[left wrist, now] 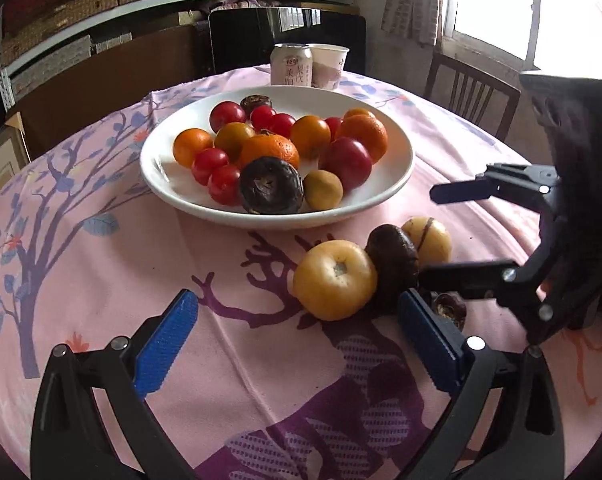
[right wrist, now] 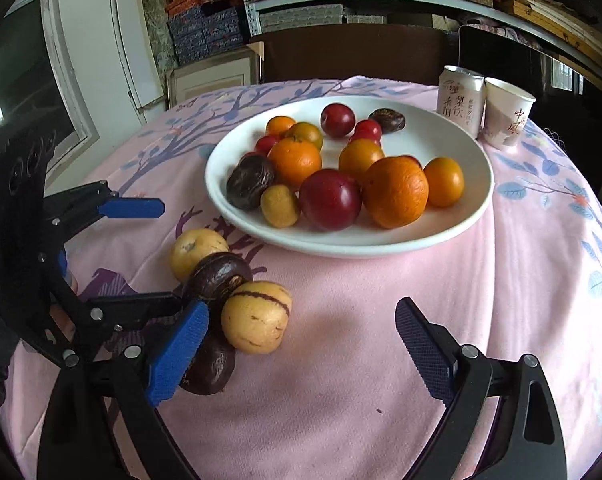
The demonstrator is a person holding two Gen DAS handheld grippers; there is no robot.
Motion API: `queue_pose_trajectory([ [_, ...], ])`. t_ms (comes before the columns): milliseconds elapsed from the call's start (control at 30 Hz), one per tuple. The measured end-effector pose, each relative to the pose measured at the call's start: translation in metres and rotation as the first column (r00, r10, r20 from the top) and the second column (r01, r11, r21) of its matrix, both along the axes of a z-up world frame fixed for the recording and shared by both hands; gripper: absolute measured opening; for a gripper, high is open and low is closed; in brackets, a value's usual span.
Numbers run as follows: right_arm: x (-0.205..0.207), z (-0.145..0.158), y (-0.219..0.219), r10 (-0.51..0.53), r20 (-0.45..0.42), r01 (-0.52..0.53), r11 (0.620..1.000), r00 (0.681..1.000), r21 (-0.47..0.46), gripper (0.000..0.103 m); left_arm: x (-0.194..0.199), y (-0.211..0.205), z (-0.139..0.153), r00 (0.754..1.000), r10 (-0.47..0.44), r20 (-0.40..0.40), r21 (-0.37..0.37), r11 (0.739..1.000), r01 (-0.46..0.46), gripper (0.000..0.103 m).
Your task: Organize fruits
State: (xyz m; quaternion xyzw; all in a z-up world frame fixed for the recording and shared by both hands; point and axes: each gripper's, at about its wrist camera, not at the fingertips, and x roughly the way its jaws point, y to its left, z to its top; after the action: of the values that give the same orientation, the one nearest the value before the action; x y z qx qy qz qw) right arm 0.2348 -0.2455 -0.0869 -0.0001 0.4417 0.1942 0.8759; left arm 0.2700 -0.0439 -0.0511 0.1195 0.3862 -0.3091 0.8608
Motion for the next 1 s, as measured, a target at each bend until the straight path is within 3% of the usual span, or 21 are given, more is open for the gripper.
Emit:
queue_pose_trajectory([
  [33, -0.001, -0.001, 0.001, 0.012, -0.009, -0.011, 1.0, 1.0, 0.019, 0.077, 0.001, 0.0, 0.0, 1.0, 0.003, -0.003, -0.009, 1.0, -0.003, 0.094],
  [67, -0.002, 0.0, 0.001, 0.022, -0.016, -0.021, 0.998, 1.0, 0.053, 0.061, 0.002, -0.001, 0.001, 1.0, -0.004, -0.008, -0.028, 1.0, 0.004, 0.073],
  [100, -0.003, 0.0, 0.001, 0.033, -0.04, -0.029, 0.996, 0.999, 0.083, 0.036, 0.002, -0.001, 0.002, 1.0, -0.023, -0.015, -0.059, 0.998, 0.022, 0.046],
  [133, -0.004, -0.001, 0.002, 0.03, -0.057, -0.025, 0.995, 0.998, 0.093, 0.036, 0.002, -0.003, 0.003, 0.999, -0.034, -0.018, -0.071, 0.997, 0.033, 0.04],
  [267, -0.011, 0.002, 0.005, 0.028, -0.037, -0.025, 0.998, 0.999, 0.062, 0.036, -0.008, -0.011, 0.005, 0.997, -0.079, 0.01, -0.05, 0.996, 0.08, 0.039],
  [333, -0.014, 0.006, -0.001, 0.022, -0.038, -0.019, 0.996, 0.999, 0.09, 0.036, -0.012, -0.011, 0.008, 0.994, -0.11, 0.025, -0.062, 0.992, 0.111, 0.039],
  [500, -0.022, 0.037, -0.019, -0.022, 0.058, 0.016, 0.995, 0.998, 0.096, 0.036, -0.014, -0.001, 0.034, 0.993, -0.088, 0.083, -0.093, 0.991, 0.095, 0.039],
  [700, 0.022, 0.076, -0.047, -0.155, 0.17, 0.148, 0.988, 0.973, 0.053, 0.035, 0.023, -0.006, 0.076, 0.99, 0.03, 0.139, -0.13, 0.991, -0.012, 0.039],
  [867, 0.083, 0.069, -0.061, -0.232, 0.146, 0.222, 0.972, 0.962, 0.082, 0.035, 0.073, -0.015, 0.075, 0.976, 0.142, 0.164, -0.071, 0.989, -0.132, 0.039],
  [1000, 0.118, 0.055, -0.057, -0.247, 0.128, 0.237, 0.967, 0.961, 0.09, 0.035, 0.104, -0.001, 0.068, 0.97, 0.225, 0.096, -0.095, 0.972, -0.216, 0.039],
])
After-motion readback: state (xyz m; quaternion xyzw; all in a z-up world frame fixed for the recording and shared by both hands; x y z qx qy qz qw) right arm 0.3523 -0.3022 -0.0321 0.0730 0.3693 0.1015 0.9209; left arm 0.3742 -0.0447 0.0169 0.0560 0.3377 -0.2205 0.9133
